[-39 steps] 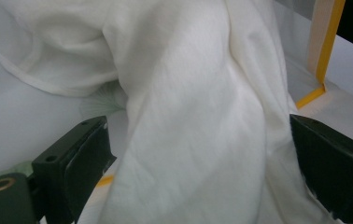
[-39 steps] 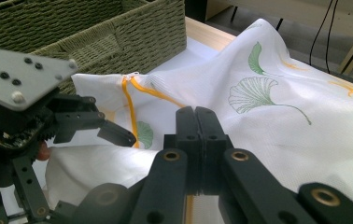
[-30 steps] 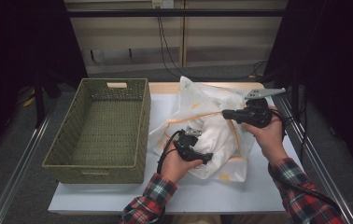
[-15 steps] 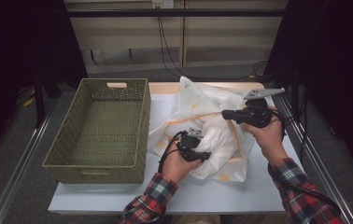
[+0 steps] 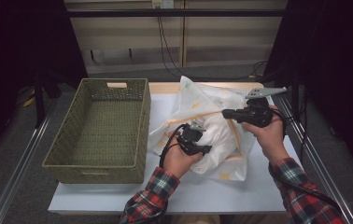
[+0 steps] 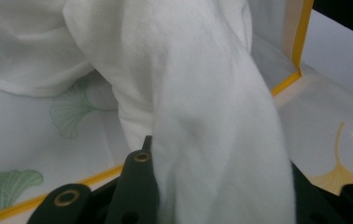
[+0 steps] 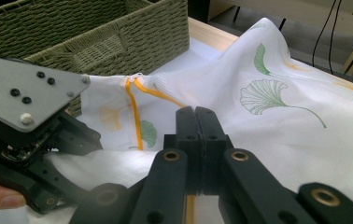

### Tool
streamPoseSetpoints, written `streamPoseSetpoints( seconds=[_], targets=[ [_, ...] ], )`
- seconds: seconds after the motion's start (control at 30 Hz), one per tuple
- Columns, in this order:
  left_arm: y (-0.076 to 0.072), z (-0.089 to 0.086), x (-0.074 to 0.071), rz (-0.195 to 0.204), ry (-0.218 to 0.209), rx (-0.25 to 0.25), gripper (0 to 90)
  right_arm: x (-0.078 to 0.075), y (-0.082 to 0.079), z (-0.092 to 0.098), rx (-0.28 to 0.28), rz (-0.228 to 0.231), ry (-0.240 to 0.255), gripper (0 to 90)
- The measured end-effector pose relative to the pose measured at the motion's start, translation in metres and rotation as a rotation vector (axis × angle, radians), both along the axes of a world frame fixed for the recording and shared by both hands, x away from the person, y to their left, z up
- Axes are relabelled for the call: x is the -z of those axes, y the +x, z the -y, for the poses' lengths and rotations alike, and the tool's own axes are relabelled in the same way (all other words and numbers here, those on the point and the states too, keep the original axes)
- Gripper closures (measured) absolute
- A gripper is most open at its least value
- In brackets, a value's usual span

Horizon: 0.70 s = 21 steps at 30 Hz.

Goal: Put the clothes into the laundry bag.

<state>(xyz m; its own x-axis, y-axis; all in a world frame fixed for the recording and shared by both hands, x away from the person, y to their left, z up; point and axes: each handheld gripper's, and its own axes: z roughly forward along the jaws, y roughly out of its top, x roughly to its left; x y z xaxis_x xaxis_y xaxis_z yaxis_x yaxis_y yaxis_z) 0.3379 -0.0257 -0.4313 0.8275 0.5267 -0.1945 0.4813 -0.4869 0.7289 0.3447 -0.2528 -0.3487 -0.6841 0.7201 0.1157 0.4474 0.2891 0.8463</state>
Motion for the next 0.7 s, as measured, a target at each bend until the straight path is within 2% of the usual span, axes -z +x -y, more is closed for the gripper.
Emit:
streamPoseSetpoints(
  seconds=[0.27,0.3,0.4,0.47,0.7],
  targets=[
    [0.003,0.005,-0.009,0.025,-0.020,-0.008,71.7,-0.002,-0.001,-0.002,0.002,0.006,-0.003,89.5],
    [0.004,0.006,-0.009,0.026,-0.038,-0.012,71.8,-0.002,-0.001,-0.003,-0.002,0.009,-0.003,89.5],
    [0.005,0.007,-0.010,0.035,-0.031,-0.020,71.9,-0.003,-0.001,-0.004,-0.003,0.009,-0.005,89.5],
    [0.006,0.009,-0.008,0.036,-0.053,-0.027,71.9,-0.003,-0.002,-0.004,-0.008,0.012,-0.002,89.5],
    [0.010,0.014,-0.009,0.049,-0.068,-0.040,72.0,-0.003,-0.002,-0.003,-0.007,0.012,-0.003,89.5]
  ],
)
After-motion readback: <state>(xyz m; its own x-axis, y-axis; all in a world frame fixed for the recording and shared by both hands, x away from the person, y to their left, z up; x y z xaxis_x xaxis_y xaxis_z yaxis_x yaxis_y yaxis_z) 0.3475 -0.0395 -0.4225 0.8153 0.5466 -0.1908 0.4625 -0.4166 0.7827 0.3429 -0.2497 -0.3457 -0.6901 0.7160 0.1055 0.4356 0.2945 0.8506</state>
